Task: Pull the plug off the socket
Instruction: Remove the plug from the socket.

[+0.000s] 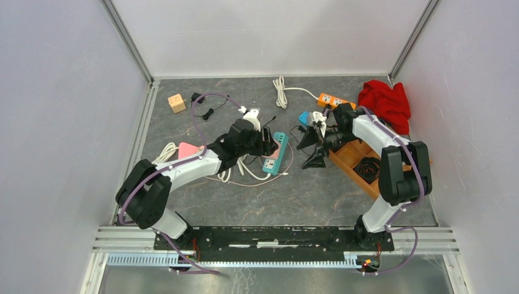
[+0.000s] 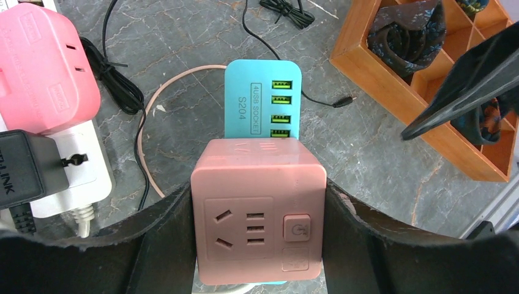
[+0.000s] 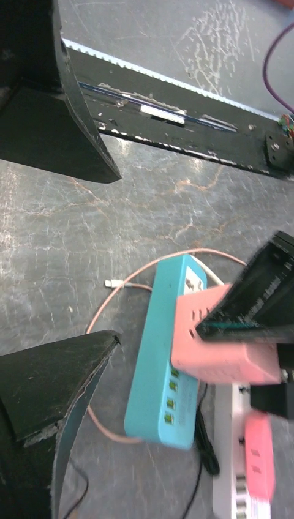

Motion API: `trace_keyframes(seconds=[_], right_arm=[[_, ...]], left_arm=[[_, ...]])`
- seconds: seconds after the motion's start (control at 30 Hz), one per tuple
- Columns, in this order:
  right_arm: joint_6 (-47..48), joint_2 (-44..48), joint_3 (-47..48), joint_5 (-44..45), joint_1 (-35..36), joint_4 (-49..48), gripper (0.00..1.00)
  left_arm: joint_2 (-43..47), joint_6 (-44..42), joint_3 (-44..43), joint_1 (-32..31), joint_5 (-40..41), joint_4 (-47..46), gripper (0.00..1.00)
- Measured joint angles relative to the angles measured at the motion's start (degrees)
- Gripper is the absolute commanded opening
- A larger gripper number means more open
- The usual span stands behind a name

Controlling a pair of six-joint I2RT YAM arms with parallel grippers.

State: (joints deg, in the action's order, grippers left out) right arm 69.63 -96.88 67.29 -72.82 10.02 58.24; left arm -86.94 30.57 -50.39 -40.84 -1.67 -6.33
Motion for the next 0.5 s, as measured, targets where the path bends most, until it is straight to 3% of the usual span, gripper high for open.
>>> trace_keyframes(seconds=[0.1,0.27,0.37,0.5], right_arm=[[-4.7,2.5,2.9,0.4,0.1,-1.9,0.97],[-27.8,15.6,-6.7,14.5,2.0,-27.0,0.97],[-41.5,22.6,-14.8,17.9,2.8,-43.5,0.97],[-60.9,25.1,-24.9,19.8,3.6,-61.6,0.97]], left_arm=[[0.8,0.1,0.5,0.2,-0.1,-0.2,0.02],[2.3,2.0,2.6,1.1,-0.1,-1.2,0.02],[3.7,3.5,4.2,1.5,0.0,-2.2,0.02],[4.9,5.3,6.2,1.6,0.1,-5.9,0.02]])
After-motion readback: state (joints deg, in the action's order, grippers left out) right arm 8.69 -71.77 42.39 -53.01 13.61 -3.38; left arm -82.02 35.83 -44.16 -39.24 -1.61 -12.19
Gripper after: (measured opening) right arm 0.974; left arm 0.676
